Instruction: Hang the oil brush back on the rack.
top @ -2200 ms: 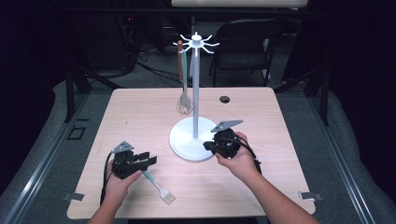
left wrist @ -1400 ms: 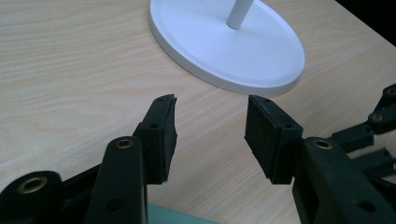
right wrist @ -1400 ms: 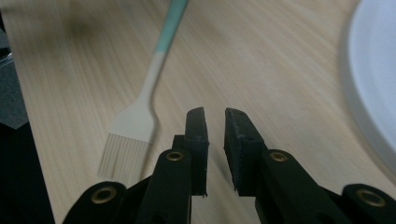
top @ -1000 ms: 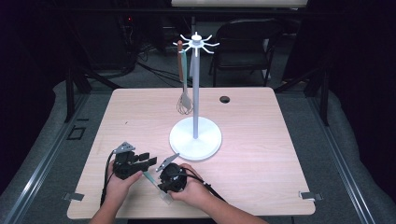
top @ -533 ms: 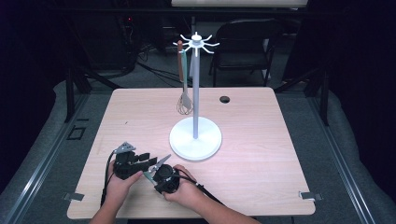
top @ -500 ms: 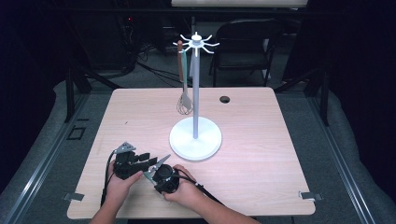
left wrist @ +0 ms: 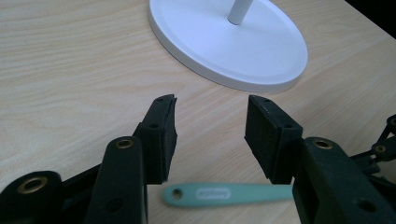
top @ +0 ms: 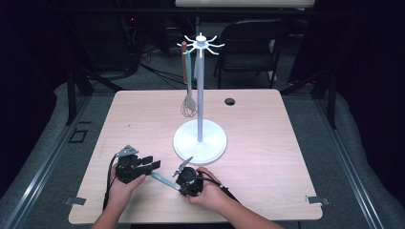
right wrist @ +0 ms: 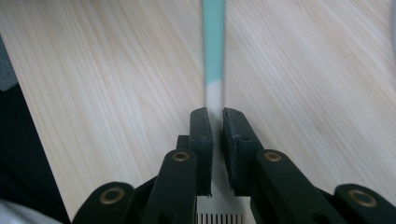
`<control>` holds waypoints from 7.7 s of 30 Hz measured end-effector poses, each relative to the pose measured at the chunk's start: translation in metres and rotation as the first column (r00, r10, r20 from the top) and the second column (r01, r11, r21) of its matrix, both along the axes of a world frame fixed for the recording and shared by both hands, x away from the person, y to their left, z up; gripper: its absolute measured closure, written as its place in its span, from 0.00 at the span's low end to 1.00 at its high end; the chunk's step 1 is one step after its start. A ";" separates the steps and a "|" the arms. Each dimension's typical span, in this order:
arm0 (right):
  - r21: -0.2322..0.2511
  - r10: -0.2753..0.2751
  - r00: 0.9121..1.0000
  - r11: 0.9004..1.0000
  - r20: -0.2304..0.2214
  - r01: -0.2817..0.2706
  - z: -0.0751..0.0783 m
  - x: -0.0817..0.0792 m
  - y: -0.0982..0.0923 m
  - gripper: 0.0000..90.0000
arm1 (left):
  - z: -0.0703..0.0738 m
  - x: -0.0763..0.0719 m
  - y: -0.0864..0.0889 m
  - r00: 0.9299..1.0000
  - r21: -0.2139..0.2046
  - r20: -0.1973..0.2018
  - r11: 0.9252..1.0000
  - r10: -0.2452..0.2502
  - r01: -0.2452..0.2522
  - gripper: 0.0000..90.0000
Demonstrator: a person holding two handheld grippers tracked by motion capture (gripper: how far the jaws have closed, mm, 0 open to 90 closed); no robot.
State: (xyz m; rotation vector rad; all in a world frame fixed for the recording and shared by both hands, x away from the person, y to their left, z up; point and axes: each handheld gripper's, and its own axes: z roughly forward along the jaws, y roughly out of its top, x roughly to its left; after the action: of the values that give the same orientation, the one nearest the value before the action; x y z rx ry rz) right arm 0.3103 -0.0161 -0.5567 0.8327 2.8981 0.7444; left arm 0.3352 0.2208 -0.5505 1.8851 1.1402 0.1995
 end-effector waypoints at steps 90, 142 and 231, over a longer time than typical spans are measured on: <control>0.211 -0.118 0.990 0.973 0.080 0.099 0.008 -0.023 -0.092 0.92 | -0.013 -0.013 -0.076 0.940 -0.143 -0.071 0.936 -0.333 0.320 0.43; 0.220 -0.174 0.984 0.962 0.048 0.160 0.002 -0.027 -0.098 0.92 | 0.011 -0.009 -0.100 0.935 -0.147 -0.035 0.927 -0.354 0.346 0.56; 0.328 -0.323 0.944 0.901 0.071 0.284 0.015 -0.021 -0.124 0.73 | 0.131 0.034 -0.103 0.876 0.025 0.056 0.878 -0.478 0.478 0.94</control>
State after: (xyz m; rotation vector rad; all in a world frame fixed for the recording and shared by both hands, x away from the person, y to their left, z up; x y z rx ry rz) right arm 0.2892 -0.1399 -0.5418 1.1872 2.4880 1.1880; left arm 0.3688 0.1175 -0.4195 2.0922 0.6004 -0.0172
